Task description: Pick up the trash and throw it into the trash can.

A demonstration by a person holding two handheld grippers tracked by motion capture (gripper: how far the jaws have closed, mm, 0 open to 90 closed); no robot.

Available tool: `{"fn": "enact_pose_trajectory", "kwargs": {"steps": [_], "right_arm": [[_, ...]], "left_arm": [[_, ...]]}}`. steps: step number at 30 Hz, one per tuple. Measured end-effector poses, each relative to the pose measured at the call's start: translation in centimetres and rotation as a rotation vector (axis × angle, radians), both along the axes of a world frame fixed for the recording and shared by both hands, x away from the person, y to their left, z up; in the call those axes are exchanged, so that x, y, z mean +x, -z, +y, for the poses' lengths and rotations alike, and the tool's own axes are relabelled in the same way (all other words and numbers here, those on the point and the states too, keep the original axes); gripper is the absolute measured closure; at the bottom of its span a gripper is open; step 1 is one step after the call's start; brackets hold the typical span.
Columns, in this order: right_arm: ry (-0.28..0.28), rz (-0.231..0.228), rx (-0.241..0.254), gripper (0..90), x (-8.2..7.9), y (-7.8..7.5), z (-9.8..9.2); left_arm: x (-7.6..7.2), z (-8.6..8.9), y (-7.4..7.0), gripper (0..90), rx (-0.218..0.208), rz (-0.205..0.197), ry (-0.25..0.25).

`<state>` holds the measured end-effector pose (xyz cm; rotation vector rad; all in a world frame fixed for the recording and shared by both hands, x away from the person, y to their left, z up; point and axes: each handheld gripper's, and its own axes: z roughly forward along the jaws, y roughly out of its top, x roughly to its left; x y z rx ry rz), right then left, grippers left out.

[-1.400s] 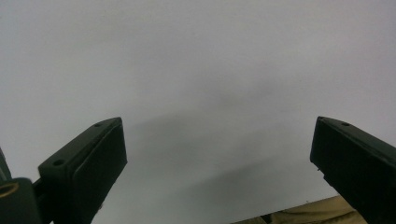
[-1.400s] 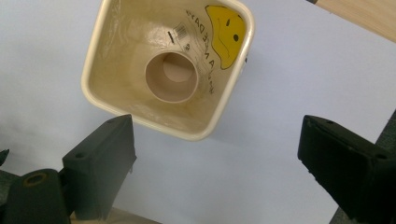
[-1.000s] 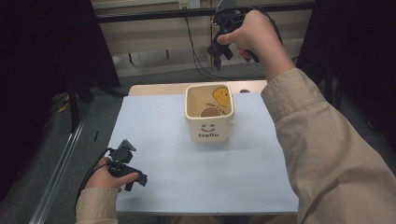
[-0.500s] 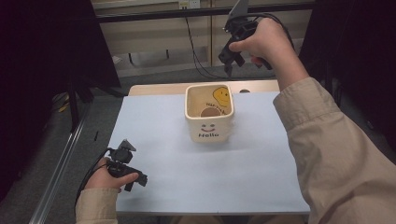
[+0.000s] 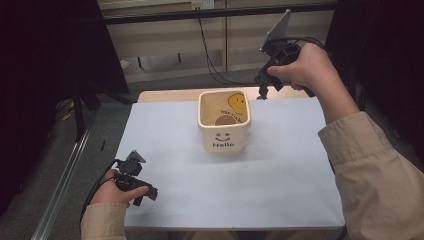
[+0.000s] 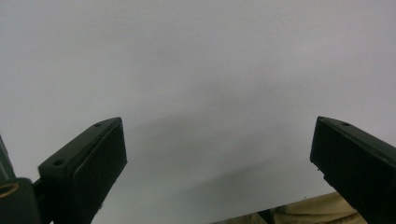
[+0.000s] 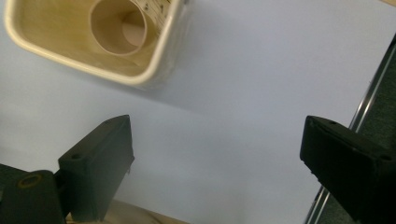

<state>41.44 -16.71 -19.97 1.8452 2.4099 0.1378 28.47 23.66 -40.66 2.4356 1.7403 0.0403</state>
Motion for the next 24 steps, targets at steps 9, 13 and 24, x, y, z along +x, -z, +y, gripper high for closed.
{"fn": "enact_pose_trajectory", "kwargs": {"steps": [9, 13, 24], "right_arm": [[-0.012, -0.001, -0.009, 8.4, -2.5, 2.2, -2.1], [-0.003, 0.000, -0.016, 7.9, -3.2, 3.2, -2.8], [-0.010, 0.004, -0.011, 7.6, -6.1, 7.1, -4.5]], "left_arm": [[0.0, -0.1, -0.1, 3.6, 0.010, -0.005, 0.010], [0.0, -0.2, -0.1, 3.6, 0.009, -0.006, -0.001], [-0.1, -0.4, -0.1, 3.6, 0.014, -0.012, 0.005]]}}
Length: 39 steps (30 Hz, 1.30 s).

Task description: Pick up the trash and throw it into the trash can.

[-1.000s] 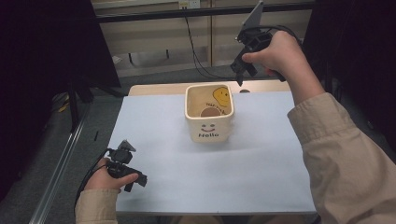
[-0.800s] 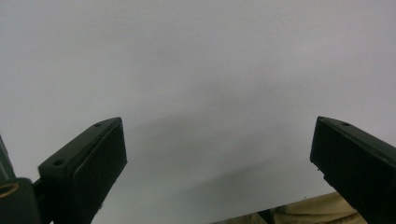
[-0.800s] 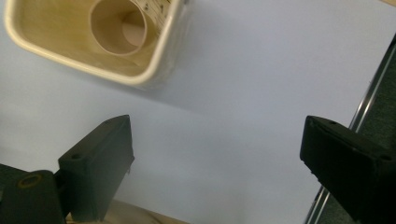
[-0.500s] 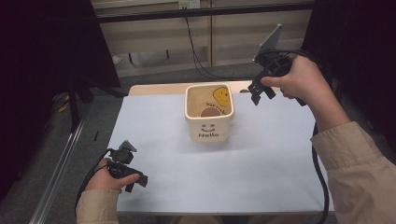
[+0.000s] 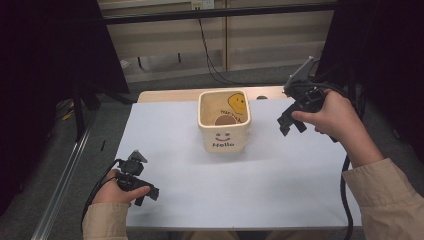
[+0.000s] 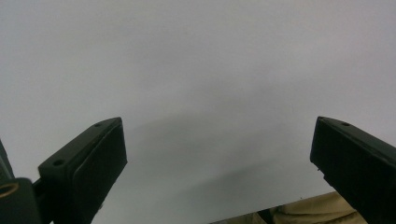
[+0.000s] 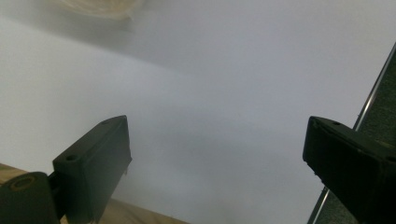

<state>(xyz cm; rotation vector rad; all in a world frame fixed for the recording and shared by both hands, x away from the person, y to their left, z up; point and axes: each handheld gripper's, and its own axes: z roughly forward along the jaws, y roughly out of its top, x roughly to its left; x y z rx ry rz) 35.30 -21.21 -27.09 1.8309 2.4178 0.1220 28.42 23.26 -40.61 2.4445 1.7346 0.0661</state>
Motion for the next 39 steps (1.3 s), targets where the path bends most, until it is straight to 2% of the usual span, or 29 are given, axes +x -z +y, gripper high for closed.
{"fn": "enact_pose_trajectory", "kwargs": {"steps": [4, 6, 9, 13, 14, 16, 18, 20, 23, 24, 26, 28, 30, 31, 33, 36, 39], "right_arm": [[0.008, -0.009, -0.014, 7.6, -1.0, 1.2, -0.8], [0.003, -0.012, 0.006, 7.6, -1.4, 1.6, -1.1], [-0.002, -0.013, 0.004, 7.6, -2.1, 2.4, -1.6], [0.000, -0.002, 0.004, 7.6, -2.8, 3.9, -2.2], [0.004, 0.004, -0.002, 7.6, -3.0, 4.2, -2.3], [0.007, 0.003, -0.003, 7.6, -3.3, 4.8, -2.4], [0.007, 0.005, -0.005, 7.6, -3.4, 5.1, -2.4], [0.002, 0.005, -0.015, 7.6, -4.1, 6.1, -2.6], [-0.012, 0.018, -0.012, 7.6, -4.9, 7.4, -2.9], [-0.012, 0.018, -0.012, 7.6, -4.9, 7.4, -2.9], [-0.008, 0.025, -0.009, 7.7, -5.7, 8.8, -3.2], [-0.009, 0.026, -0.015, 7.7, -6.2, 9.7, -3.6], [-0.001, 0.033, -0.020, 7.7, -6.4, 10.0, -3.8], [0.010, 0.042, -0.009, 7.8, -6.9, 10.8, -4.3], [0.011, 0.039, -0.007, 7.8, -7.1, 11.0, -4.5], [0.023, 0.043, -0.010, 7.9, -7.7, 11.8, -5.1], [0.026, 0.055, -0.007, 8.2, -8.6, 12.9, -5.6]], "left_arm": [[0.1, 0.0, 0.0, 3.6, 0.007, 0.001, 0.003], [0.1, 0.0, 0.0, 3.6, 0.002, 0.002, 0.003], [0.0, 0.0, 0.0, 3.6, -0.003, 0.003, -0.001], [0.0, -0.1, -0.1, 3.6, -0.001, 0.003, 0.000], [0.0, -0.1, -0.2, 3.6, -0.003, 0.015, 0.005], [0.0, -0.1, -0.1, 3.6, 0.005, -0.004, 0.008], [0.0, -0.1, -0.2, 3.6, 0.002, 0.000, 0.011], [0.0, 0.0, -0.2, 3.6, 0.001, -0.009, -0.001], [0.0, 0.0, -0.2, 3.6, 0.000, 0.001, -0.004], [0.0, 0.0, -0.2, 3.6, 0.000, 0.001, -0.004], [0.0, -0.2, -0.2, 3.6, -0.004, -0.005, -0.003], [0.0, -0.1, -0.3, 3.6, 0.011, -0.002, 0.017], [0.0, -0.1, -0.2, 3.6, 0.006, 0.002, 0.014], [0.0, -0.3, -0.1, 3.6, 0.002, -0.009, -0.007], [0.1, -0.2, -0.2, 3.6, 0.011, -0.002, 0.013], [0.1, -0.2, -0.2, 3.6, 0.002, 0.005, 0.018], [0.1, -0.2, -0.2, 3.6, -0.003, -0.003, 0.004]]}}
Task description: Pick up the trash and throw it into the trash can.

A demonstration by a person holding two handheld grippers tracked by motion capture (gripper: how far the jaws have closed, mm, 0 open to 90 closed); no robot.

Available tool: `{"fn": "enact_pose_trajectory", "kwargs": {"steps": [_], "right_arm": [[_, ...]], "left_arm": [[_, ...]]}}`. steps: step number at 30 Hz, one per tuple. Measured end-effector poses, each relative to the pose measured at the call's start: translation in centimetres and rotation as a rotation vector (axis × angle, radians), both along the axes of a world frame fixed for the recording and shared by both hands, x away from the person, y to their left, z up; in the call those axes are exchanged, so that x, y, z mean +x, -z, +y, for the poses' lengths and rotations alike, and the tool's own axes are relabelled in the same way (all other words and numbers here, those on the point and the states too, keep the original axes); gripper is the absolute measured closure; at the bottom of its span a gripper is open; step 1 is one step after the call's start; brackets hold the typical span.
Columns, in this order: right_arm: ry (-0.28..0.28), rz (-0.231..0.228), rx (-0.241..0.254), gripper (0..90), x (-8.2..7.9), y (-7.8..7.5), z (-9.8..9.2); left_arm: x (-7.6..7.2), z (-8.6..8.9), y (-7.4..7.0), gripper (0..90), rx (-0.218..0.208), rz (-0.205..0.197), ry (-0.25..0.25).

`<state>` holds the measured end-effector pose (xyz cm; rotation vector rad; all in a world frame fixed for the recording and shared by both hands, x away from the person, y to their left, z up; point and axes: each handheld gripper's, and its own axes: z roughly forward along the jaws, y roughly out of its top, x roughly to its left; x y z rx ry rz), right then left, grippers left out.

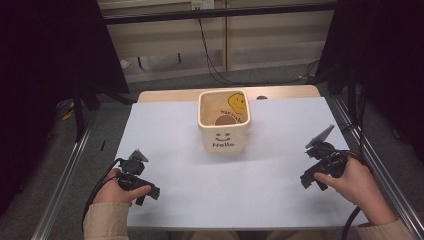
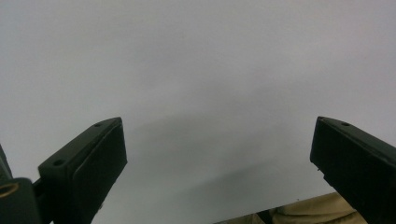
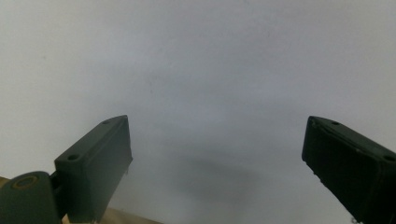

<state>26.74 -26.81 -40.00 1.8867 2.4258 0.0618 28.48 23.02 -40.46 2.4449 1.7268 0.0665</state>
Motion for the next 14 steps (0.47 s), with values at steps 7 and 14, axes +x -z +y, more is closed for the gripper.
{"fn": "enact_pose_trajectory", "kwargs": {"steps": [7, 14], "right_arm": [[0.006, -0.004, -0.005, 8.0, -1.4, 1.5, -0.9], [-0.001, 0.006, 0.014, 8.1, -2.2, 2.4, -1.1]], "left_arm": [[0.0, 0.0, 0.1, 3.6, -0.002, 0.004, -0.006], [0.2, 0.0, 0.2, 3.6, 0.006, 0.012, 0.000]]}}
